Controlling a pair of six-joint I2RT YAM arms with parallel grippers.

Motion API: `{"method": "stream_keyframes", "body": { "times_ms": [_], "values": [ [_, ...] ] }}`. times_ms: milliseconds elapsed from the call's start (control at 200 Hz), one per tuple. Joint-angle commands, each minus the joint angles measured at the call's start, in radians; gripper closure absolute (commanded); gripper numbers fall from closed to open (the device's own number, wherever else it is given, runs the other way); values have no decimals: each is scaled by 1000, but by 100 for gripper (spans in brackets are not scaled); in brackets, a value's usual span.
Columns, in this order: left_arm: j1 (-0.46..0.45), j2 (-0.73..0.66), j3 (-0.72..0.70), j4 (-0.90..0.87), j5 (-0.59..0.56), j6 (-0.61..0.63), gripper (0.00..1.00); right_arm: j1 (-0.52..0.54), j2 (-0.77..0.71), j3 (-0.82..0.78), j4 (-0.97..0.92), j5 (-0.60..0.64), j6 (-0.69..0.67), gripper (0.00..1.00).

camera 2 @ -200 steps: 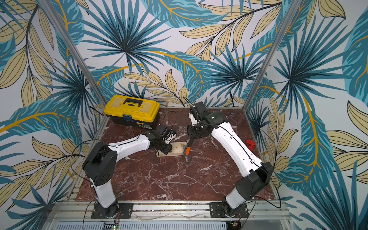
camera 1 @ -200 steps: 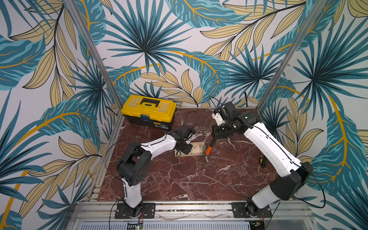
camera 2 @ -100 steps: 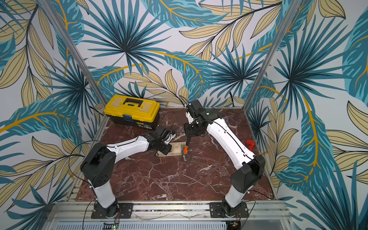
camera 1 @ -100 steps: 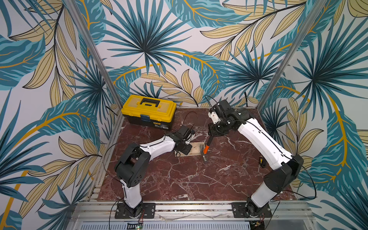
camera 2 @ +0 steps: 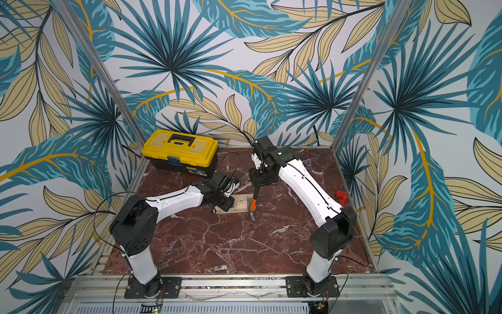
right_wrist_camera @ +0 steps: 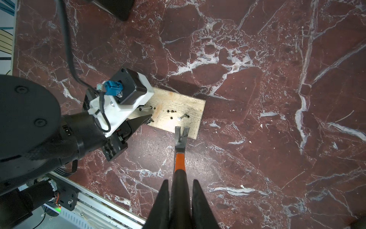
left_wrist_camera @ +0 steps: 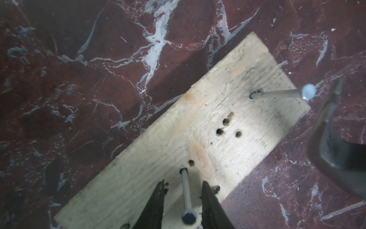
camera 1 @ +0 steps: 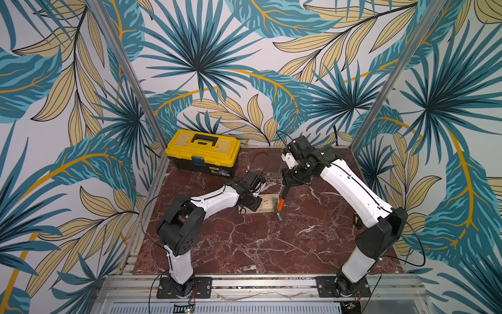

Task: Use a claw hammer to pull out a nail
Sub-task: Remove the nail from the mounting plate.

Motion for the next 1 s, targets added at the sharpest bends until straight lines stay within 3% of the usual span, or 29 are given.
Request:
{"method": "stream_keyframes", "body": {
  "times_ms": [0, 991],
  "values": [
    [4, 21, -36, -61, 5, -12, 67, 6, 10, 44, -1, -12, -9, 100],
    [0, 15, -38, -61, 8, -23, 67, 23, 74, 103, 13, 28, -43, 100]
  ]
}}
